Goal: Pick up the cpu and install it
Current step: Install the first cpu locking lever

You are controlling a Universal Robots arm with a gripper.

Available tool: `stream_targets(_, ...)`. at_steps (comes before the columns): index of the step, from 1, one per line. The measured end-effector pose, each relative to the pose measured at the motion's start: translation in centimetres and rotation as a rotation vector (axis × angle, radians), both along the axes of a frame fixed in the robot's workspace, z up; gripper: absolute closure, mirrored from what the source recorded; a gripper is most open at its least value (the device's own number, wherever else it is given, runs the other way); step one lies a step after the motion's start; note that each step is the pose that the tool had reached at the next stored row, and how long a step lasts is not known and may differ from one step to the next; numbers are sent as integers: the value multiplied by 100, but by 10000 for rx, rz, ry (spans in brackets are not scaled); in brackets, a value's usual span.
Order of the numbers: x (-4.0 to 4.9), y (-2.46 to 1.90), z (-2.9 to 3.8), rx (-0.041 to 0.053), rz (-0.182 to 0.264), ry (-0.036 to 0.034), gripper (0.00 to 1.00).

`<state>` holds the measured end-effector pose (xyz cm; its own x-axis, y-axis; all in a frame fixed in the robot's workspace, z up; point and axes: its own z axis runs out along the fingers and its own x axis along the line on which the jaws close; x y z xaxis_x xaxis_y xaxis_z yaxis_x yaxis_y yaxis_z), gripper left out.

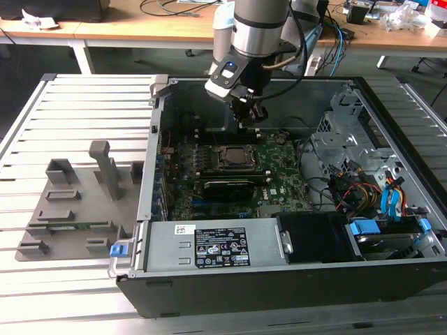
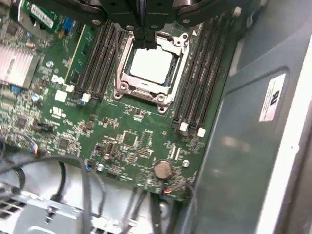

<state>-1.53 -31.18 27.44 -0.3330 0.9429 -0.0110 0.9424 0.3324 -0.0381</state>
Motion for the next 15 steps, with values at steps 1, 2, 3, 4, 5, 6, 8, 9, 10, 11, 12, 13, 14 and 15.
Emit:
stream_targets(1,0,0,0,1,251,0,89)
stream_targets(2,0,0,0,1,425,0,89)
stream_targets(3,0,0,0,1,1091,0,89)
stream_targets(4,0,0,0,0,1537,0,89)
stream_targets(5,0,0,0,1,2065,0,89)
stream_targets(6,0,0,0,1,2403,0,89)
stream_targets(8,0,0,0,0,2922,0,89)
stream_targets(9,0,0,0,0,3357,0,89)
stream_targets(10,0,0,0,1,3728,0,89)
stream_targets(11,0,0,0,0,4173,0,89)
stream_targets(12,0,0,0,0,4388,0,89)
stream_targets(13,0,0,0,0,4572,0,89)
stream_targets(14,0,0,0,0,4826,0,89)
stream_targets(15,0,0,0,0,5005,0,89)
